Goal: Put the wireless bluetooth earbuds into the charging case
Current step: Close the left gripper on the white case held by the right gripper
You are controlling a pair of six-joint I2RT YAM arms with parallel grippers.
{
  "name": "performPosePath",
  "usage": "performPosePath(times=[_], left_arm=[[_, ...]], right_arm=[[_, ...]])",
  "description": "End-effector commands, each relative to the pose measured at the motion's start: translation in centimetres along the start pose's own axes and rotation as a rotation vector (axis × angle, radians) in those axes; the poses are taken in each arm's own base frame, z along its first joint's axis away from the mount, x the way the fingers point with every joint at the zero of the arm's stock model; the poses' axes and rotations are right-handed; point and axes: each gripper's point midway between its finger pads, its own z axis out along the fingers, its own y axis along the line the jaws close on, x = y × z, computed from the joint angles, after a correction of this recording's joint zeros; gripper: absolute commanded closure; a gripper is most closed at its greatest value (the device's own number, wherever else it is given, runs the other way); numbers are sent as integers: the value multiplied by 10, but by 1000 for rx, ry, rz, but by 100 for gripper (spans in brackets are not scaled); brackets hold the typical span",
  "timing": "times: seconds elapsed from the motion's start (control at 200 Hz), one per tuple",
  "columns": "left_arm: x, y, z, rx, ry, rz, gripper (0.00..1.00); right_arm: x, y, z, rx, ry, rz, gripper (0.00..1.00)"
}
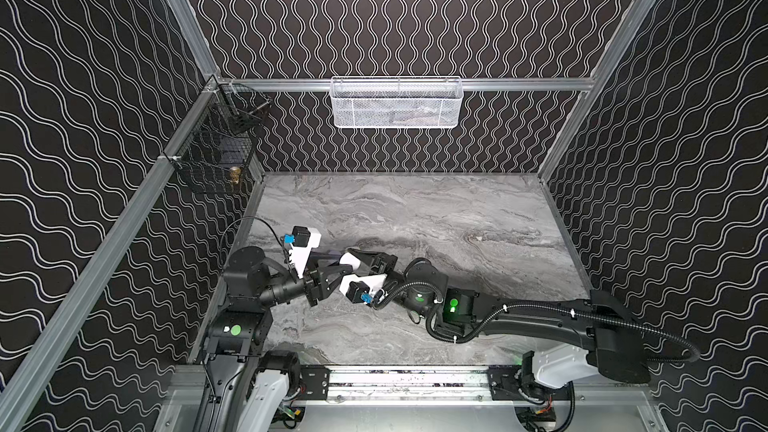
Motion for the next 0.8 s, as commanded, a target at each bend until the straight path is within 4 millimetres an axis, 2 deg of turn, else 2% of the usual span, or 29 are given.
performPosePath(times=[0.0,0.08,0.235,0.315,0.541,0.566,0.721,0.796], left_arm=[[-2,-5,0,23,-7,21,56],[-2,-5,0,26,-7,23,53],[-2,-7,-1,31,-9,26,54],[-1,-7,0,34,-8,25,61],[-1,-8,-1,38,-11,30,71],[-1,-8,-1,41,-11,31,73],[-2,-13,-3,52,-19,50,80],[-2,-15,-4,53,-22,63,84]], right_arm=[[-20,-15,-3,37,-68,11,82],[-20,-15,-4,36,-70,22,82],[-23,-14,-5,25,-82,23,82],[-25,-12,-5,15,-90,26,82],[-28,-6,-4,-6,-107,28,82],[-38,-15,-3,15,-127,32,82],[-40,-14,-2,14,-137,34,81],[-42,-14,-4,8,-151,43,77]])
